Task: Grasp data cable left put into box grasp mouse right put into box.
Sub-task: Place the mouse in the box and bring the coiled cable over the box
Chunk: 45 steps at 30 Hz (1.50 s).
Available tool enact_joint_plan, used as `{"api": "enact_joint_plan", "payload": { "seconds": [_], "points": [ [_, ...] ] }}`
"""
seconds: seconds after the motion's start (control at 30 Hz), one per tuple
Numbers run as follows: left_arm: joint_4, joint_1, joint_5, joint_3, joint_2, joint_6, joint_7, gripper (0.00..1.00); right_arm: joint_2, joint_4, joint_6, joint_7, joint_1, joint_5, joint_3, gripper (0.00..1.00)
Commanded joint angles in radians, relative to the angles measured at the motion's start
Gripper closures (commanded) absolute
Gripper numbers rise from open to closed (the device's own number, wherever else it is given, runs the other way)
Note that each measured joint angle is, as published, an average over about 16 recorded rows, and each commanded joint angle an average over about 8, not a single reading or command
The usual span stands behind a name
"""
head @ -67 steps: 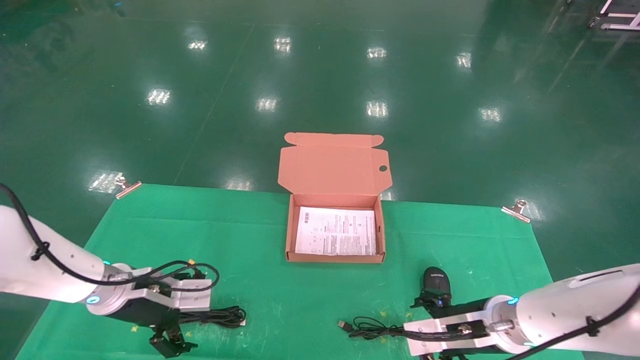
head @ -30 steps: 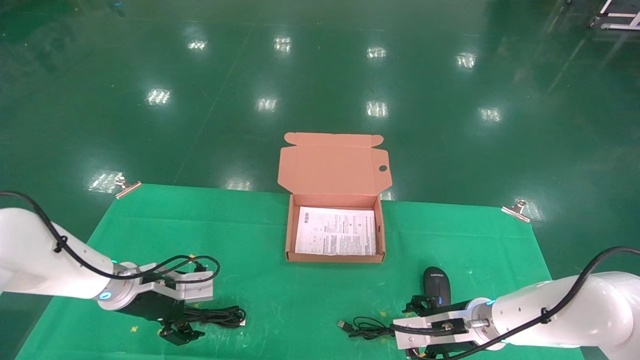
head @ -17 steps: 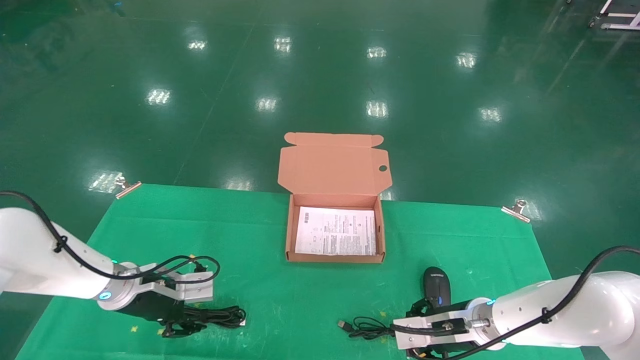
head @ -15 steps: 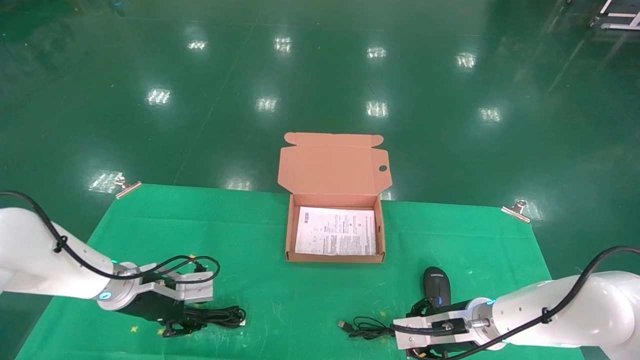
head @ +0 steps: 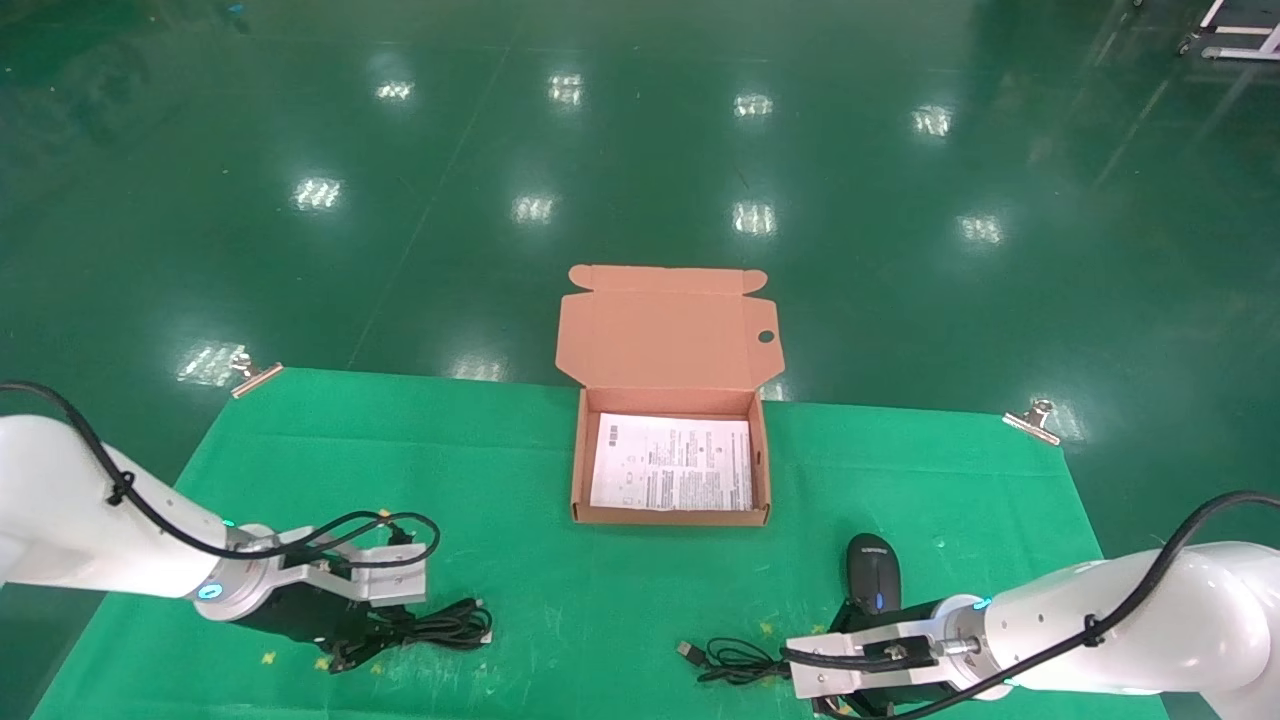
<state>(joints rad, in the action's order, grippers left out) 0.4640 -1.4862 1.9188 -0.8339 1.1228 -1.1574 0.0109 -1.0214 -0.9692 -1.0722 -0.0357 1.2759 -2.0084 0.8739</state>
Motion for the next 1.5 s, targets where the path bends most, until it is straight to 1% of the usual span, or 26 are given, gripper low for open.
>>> {"api": "enact_joint_plan", "payload": {
  "seconds": [0.03,0.2,0.33,0.47,0.63,0.7,0.8,0.9,1.03,1.2,1.33,1.5],
  "points": [
    [0.000,0.001,0.000,0.000,0.000,0.000,0.000,1.00,0.000,0.000,0.000,0.000,0.000,0.000,0.000,1.00],
    [0.009,-0.008,-0.007,0.004,-0.012,-0.014,0.005,1.00,0.006,-0.001,0.000,-0.005,0.004,0.002,-0.004,1.00],
    [0.042,-0.031,-0.035,0.020,-0.048,-0.059,0.013,1.00,0.040,-0.034,-0.003,-0.025,0.022,0.010,-0.023,1.00],
    [0.125,-0.067,-0.048,0.034,-0.091,-0.088,0.022,1.00,0.108,-0.116,0.000,-0.075,0.050,0.026,-0.064,1.00],
    [0.274,-0.111,-0.036,0.049,-0.129,-0.065,0.003,1.00,0.191,-0.234,0.023,-0.157,0.099,0.033,-0.127,1.00],
    [0.328,-0.128,-0.034,0.060,-0.136,-0.049,-0.016,1.00,0.208,-0.272,0.034,-0.183,0.126,0.029,-0.149,1.00],
    [0.388,-0.153,-0.035,0.077,-0.134,-0.020,-0.044,1.00,0.210,-0.308,0.053,-0.208,0.172,0.020,-0.175,1.00],
    [0.417,-0.181,-0.038,0.094,-0.118,0.013,-0.067,1.00,0.185,-0.317,0.075,-0.214,0.222,0.017,-0.193,1.00],
    [0.410,-0.222,-0.036,0.111,-0.078,0.065,-0.075,1.00,0.121,-0.287,0.114,-0.194,0.289,0.026,-0.209,1.00],
    [0.358,-0.277,-0.026,0.123,-0.021,0.130,-0.054,1.00,0.022,-0.192,0.170,-0.131,0.366,0.049,-0.218,1.00],
    [0.301,-0.316,-0.017,0.128,0.019,0.178,-0.022,1.00,-0.052,-0.097,0.204,-0.063,0.421,0.075,-0.220,1.00],
    [0.241,-0.351,-0.011,0.132,0.052,0.216,0.012,1.00,-0.116,0.001,0.225,0.018,0.471,0.113,-0.224,1.00]
  ]
}}
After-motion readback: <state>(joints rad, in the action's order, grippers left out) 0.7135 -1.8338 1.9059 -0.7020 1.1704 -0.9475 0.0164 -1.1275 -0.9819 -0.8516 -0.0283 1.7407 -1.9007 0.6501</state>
